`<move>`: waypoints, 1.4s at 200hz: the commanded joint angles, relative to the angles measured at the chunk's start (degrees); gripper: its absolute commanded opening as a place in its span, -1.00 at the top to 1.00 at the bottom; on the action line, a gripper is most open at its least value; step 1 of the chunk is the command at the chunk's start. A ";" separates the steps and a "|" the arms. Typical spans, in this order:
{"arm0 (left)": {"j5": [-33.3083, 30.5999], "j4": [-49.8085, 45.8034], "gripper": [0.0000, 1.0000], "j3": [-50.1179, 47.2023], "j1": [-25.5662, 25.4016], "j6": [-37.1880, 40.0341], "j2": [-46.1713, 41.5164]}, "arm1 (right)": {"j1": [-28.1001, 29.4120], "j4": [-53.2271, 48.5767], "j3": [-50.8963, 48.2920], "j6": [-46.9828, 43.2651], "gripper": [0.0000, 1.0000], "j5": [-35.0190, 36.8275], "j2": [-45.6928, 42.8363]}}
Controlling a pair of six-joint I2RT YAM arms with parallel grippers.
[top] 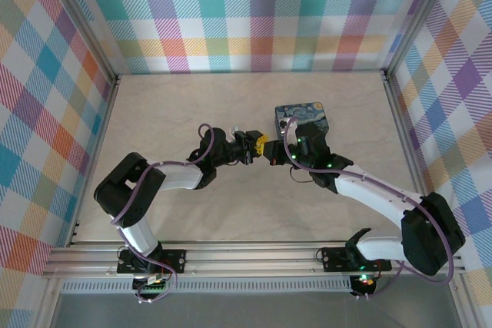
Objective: Unlock a padlock with a key
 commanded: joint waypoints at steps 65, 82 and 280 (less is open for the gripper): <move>-0.01 2.25 0.69 -0.75 -0.63 -0.38 0.69 | 0.22 1.29 -0.89 -1.42 1.00 2.19 -2.76; 0.03 2.20 0.69 -0.77 -0.60 -0.30 0.88 | 0.23 1.29 -0.97 -1.42 1.00 2.52 -3.12; -0.90 -4.21 1.00 -0.07 -0.56 7.86 -2.00 | 0.10 -0.34 -2.28 -2.03 0.89 4.74 -7.07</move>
